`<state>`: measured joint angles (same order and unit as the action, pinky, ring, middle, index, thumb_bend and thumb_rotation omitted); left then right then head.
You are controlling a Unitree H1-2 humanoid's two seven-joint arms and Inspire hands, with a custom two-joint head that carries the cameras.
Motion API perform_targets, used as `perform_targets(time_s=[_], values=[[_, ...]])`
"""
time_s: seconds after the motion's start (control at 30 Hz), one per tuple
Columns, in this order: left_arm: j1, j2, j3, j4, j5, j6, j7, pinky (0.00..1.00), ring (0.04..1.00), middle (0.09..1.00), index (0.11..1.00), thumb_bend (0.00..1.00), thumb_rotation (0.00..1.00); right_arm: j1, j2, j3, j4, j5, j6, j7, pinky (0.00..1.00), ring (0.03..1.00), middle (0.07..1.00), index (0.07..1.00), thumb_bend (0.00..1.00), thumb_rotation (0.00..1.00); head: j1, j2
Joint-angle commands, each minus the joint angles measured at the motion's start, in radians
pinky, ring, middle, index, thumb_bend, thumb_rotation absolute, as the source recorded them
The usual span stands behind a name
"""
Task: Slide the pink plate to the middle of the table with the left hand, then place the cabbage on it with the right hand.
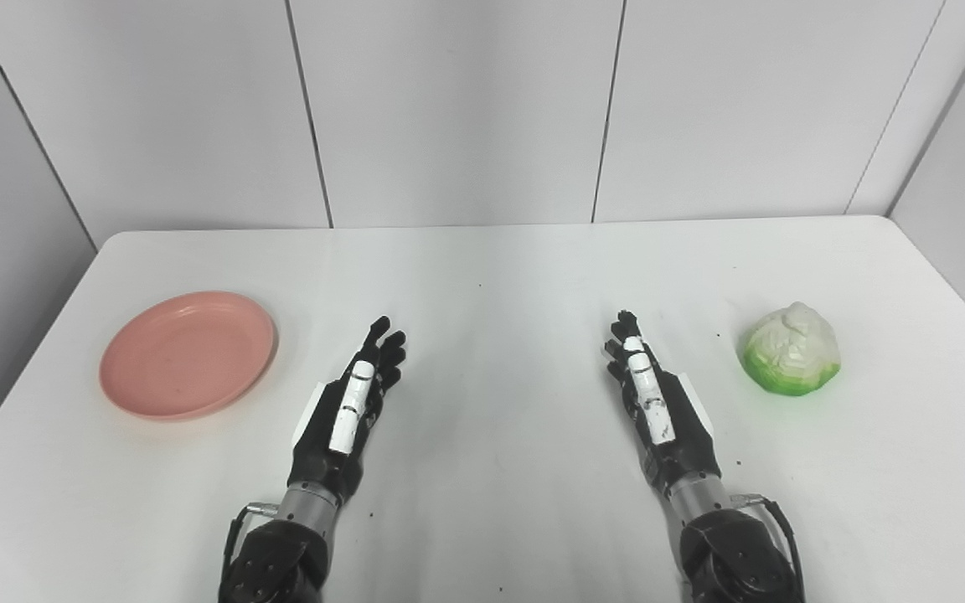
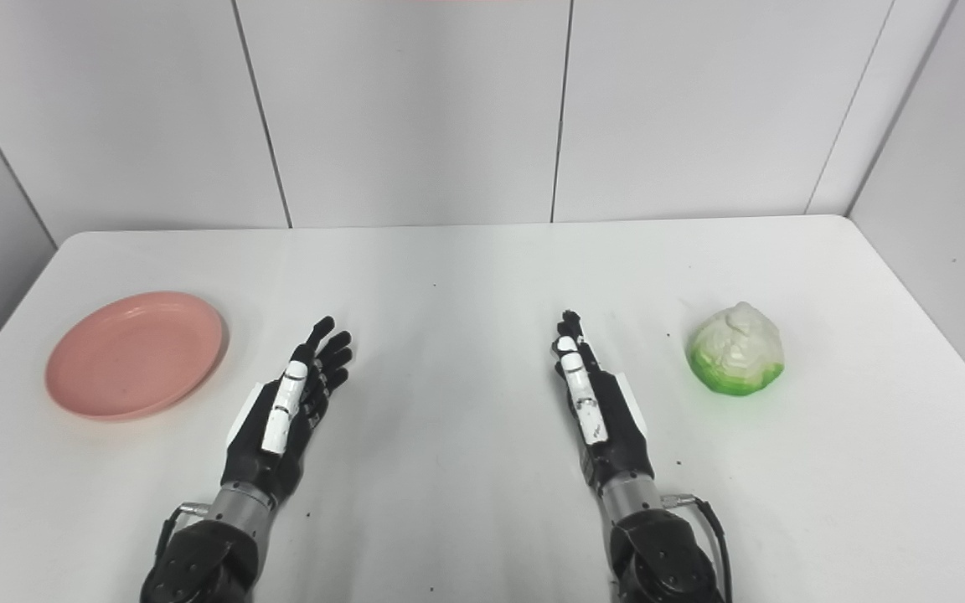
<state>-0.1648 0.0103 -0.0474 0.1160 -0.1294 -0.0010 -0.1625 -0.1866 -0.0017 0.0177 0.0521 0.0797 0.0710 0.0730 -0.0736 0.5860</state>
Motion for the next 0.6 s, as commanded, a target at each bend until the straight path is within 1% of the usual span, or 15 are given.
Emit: perform_targets(time_s=[0.0,0.13,0.23,0.27,0.3,0.33,0.37,0.4,0.47,0.5,0.57], values=[[0.001,-0.008,-0.009,0.017,0.000,0.004,-0.006,0.98,0.957,0.948,0.950,0.53,1.00,-0.021,0.005,-0.002,-0.021,0.006,-0.007,0.000,1.00,0.975,0.992,1.000,0.22,1.00,0.001,0.001],[0.000,-0.009,-0.009,0.016,-0.002,0.006,-0.006,0.98,0.956,0.948,0.949,0.53,1.00,-0.021,0.003,0.001,-0.024,-0.003,-0.002,-0.002,1.00,0.978,0.992,1.000,0.22,1.00,0.009,0.001],[-0.004,-0.010,-0.012,0.022,0.004,0.000,-0.006,0.98,0.958,0.949,0.952,0.53,1.00,-0.023,0.001,-0.004,-0.024,0.002,-0.002,-0.002,1.00,0.979,0.991,0.998,0.22,1.00,0.035,0.001],[-0.006,-0.012,-0.015,0.026,0.008,-0.003,-0.005,0.98,0.960,0.951,0.953,0.53,1.00,-0.023,-0.001,-0.006,-0.024,0.008,-0.003,0.001,1.00,0.981,0.993,1.000,0.22,1.00,0.059,-0.003],[-0.007,-0.013,-0.018,0.029,0.012,-0.003,-0.004,0.98,0.961,0.952,0.954,0.53,1.00,-0.022,-0.002,-0.008,-0.028,0.013,0.000,0.004,1.00,0.982,0.995,1.000,0.22,1.00,0.059,-0.003],[-0.008,-0.016,-0.020,0.032,0.016,-0.003,-0.001,0.99,0.964,0.954,0.955,0.53,1.00,-0.021,-0.003,-0.012,-0.031,0.025,0.001,0.009,1.00,0.984,0.997,1.000,0.22,1.00,0.087,-0.009],[-0.008,-0.020,-0.023,0.035,0.019,-0.002,0.003,0.99,0.965,0.955,0.955,0.53,1.00,-0.019,-0.005,-0.017,-0.033,0.039,0.001,0.016,1.00,0.985,0.999,1.000,0.22,1.00,0.092,-0.010],[-0.010,-0.025,-0.026,0.041,0.024,-0.007,0.007,0.99,0.965,0.955,0.955,0.53,1.00,-0.018,-0.008,-0.022,-0.033,0.053,0.000,0.024,1.00,0.988,1.000,1.000,0.21,1.00,0.126,-0.018],[-0.012,-0.032,-0.031,0.050,0.030,-0.016,0.012,0.99,0.963,0.955,0.955,0.53,1.00,-0.016,-0.015,-0.027,-0.035,0.067,0.001,0.031,1.00,0.989,1.000,1.000,0.20,1.00,0.133,-0.019],[-0.015,-0.039,-0.036,0.058,0.041,-0.022,0.019,0.99,0.961,0.954,0.955,0.53,1.00,-0.016,-0.021,-0.029,-0.034,0.068,0.001,0.032,1.00,0.989,1.000,1.000,0.19,1.00,0.194,-0.032],[-0.021,-0.052,-0.045,0.076,0.063,-0.035,0.032,0.99,0.959,0.954,0.954,0.53,1.00,-0.015,-0.033,-0.033,-0.029,0.061,-0.006,0.032,1.00,0.996,0.997,1.000,0.19,1.00,0.237,-0.045]])
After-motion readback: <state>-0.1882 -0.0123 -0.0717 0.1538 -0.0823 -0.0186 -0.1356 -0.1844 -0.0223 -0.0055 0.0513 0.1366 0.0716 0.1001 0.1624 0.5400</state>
